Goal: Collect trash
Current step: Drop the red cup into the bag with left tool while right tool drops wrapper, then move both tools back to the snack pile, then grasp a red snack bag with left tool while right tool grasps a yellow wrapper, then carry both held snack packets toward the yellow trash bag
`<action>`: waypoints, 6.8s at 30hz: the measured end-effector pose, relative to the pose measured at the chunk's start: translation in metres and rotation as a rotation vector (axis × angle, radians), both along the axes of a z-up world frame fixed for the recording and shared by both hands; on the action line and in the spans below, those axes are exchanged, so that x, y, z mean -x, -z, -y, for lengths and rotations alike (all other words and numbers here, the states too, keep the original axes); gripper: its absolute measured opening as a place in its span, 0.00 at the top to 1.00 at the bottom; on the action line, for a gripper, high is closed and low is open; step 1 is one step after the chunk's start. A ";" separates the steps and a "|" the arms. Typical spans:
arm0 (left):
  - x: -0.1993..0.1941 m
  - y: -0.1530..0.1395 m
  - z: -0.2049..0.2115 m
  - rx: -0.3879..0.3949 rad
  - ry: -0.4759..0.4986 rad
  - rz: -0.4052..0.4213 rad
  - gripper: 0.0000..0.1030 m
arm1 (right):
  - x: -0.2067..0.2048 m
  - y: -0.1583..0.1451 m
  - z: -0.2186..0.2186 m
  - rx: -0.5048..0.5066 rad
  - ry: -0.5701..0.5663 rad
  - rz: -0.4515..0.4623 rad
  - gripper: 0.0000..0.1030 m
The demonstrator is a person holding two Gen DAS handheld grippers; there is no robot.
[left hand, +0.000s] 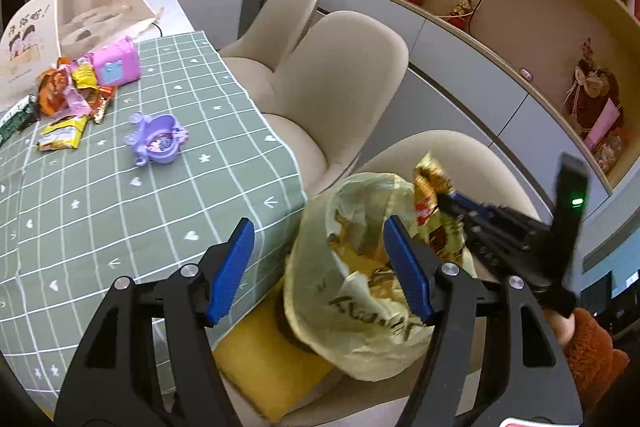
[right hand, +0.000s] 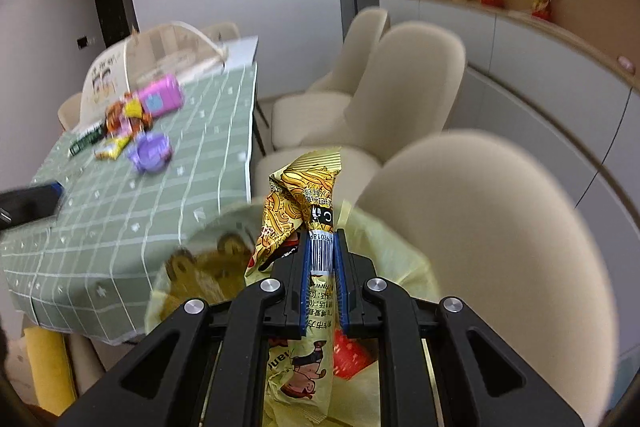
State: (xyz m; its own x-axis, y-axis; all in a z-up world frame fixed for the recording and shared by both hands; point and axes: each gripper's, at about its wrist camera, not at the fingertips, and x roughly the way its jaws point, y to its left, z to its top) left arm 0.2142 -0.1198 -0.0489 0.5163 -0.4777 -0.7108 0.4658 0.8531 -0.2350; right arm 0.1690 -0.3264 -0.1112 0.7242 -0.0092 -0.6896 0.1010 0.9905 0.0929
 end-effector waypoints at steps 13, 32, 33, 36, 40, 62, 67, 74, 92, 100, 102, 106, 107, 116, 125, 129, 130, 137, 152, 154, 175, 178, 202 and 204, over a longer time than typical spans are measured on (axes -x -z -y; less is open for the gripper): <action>0.010 -0.003 -0.017 -0.001 -0.013 0.011 0.38 | 0.002 0.026 0.004 -0.115 0.036 -0.103 0.69; -0.028 0.014 -0.126 0.020 -0.157 0.007 0.38 | 0.004 -0.068 -0.080 -0.017 -0.112 0.106 0.62; -0.036 0.015 -0.139 0.023 -0.168 0.010 0.38 | -0.003 -0.072 -0.093 0.003 -0.127 0.112 0.62; -0.058 0.020 -0.178 0.023 -0.213 0.001 0.38 | -0.023 -0.079 -0.122 0.026 -0.155 0.112 0.62; -0.092 0.022 -0.232 0.027 -0.264 0.013 0.38 | -0.065 -0.085 -0.169 0.047 -0.210 0.119 0.62; -0.350 0.029 -0.431 0.030 -0.148 -0.005 0.38 | -0.245 -0.045 -0.337 0.146 -0.190 -0.055 0.62; -0.376 0.048 -0.390 0.135 -0.163 -0.086 0.38 | -0.263 -0.035 -0.319 0.098 -0.119 -0.091 0.62; -0.415 0.080 -0.341 0.214 -0.317 -0.240 0.38 | -0.276 -0.020 -0.299 0.043 -0.085 -0.152 0.62; -0.309 0.078 -0.399 0.080 -0.263 -0.342 0.76 | -0.316 -0.001 -0.356 0.011 -0.500 -0.149 0.62; -0.256 0.069 -0.427 0.030 -0.336 -0.275 0.42 | -0.342 0.017 -0.411 0.039 -0.714 -0.191 0.62; -0.250 0.068 -0.432 0.030 -0.377 -0.271 0.42 | -0.351 0.027 -0.419 0.058 -0.729 -0.212 0.62; -0.240 0.070 -0.439 0.057 -0.421 -0.285 0.42 | -0.347 0.032 -0.423 0.088 -0.720 -0.189 0.62; -0.238 0.071 -0.436 0.055 -0.419 -0.286 0.42 | -0.344 0.033 -0.421 0.084 -0.715 -0.198 0.62; -0.235 0.084 -0.387 -0.023 -0.300 -0.275 0.42 | -0.293 0.026 -0.382 0.029 -0.629 -0.224 0.61; -0.257 0.103 -0.350 -0.220 -0.298 -0.212 0.47 | -0.280 0.003 -0.349 0.007 -0.526 -0.164 0.61; -0.259 0.104 -0.351 -0.176 -0.262 -0.235 0.68 | -0.282 0.008 -0.372 0.091 -0.681 -0.177 0.61; -0.258 0.102 -0.353 -0.164 -0.255 -0.236 0.75 | -0.284 0.012 -0.380 0.105 -0.732 -0.189 0.61; -0.236 0.092 -0.381 -0.080 -0.306 -0.257 0.82 | -0.310 0.036 -0.413 0.160 -0.810 -0.236 0.61; -0.216 0.045 -0.390 -0.014 -0.356 -0.158 0.83 | -0.278 -0.012 -0.381 0.042 -0.639 -0.203 0.86; -0.207 0.036 -0.385 -0.007 -0.360 -0.138 0.83 | -0.262 -0.028 -0.371 0.043 -0.618 -0.158 0.86; -0.063 -0.086 -0.227 0.121 -0.309 0.156 0.83 | -0.083 -0.149 -0.220 0.065 -0.411 0.156 0.86; -0.046 -0.096 -0.201 0.121 -0.271 0.184 0.83 | -0.063 -0.158 -0.192 0.065 -0.356 0.185 0.86; 0.024 -0.068 0.004 0.106 0.114 0.127 0.83 | 0.087 -0.143 -0.023 0.088 0.048 0.191 0.86; 0.025 -0.060 0.014 0.106 0.140 0.107 0.83 | 0.094 -0.140 -0.015 0.081 0.072 0.187 0.86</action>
